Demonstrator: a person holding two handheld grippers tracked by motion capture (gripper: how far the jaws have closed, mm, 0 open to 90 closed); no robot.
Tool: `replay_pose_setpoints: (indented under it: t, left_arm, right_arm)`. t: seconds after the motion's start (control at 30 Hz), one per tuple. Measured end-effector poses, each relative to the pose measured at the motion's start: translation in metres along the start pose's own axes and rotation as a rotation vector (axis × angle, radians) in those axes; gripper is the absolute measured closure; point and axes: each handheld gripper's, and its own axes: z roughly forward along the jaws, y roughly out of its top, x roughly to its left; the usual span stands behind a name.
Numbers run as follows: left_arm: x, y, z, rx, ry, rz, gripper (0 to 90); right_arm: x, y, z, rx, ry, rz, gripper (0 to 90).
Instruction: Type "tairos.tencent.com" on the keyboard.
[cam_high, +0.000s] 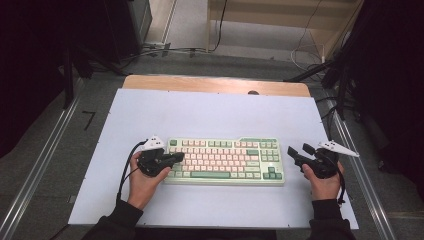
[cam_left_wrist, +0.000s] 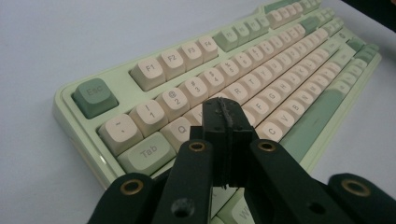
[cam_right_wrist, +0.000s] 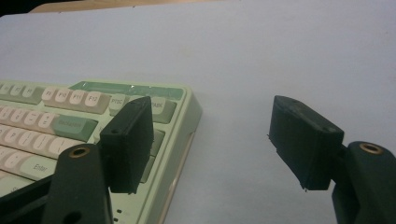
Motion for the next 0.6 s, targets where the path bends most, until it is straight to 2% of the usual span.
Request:
replay_pose_setpoints:
  t: [0.23,0.6]
  left_arm:
    - [0.0003,-0.0021,0.0042,0.029,0.019,0.011,90.0]
    - [0.0007,-0.0042,0.0094,0.059,0.020,0.009,90.0]
  right_arm:
    - [0.0002,0.0000,0.0004,0.002,0.001,-0.002,29.0]
    - [0.0007,-0.0001,0.0010,0.004,0.003,-0.003,29.1]
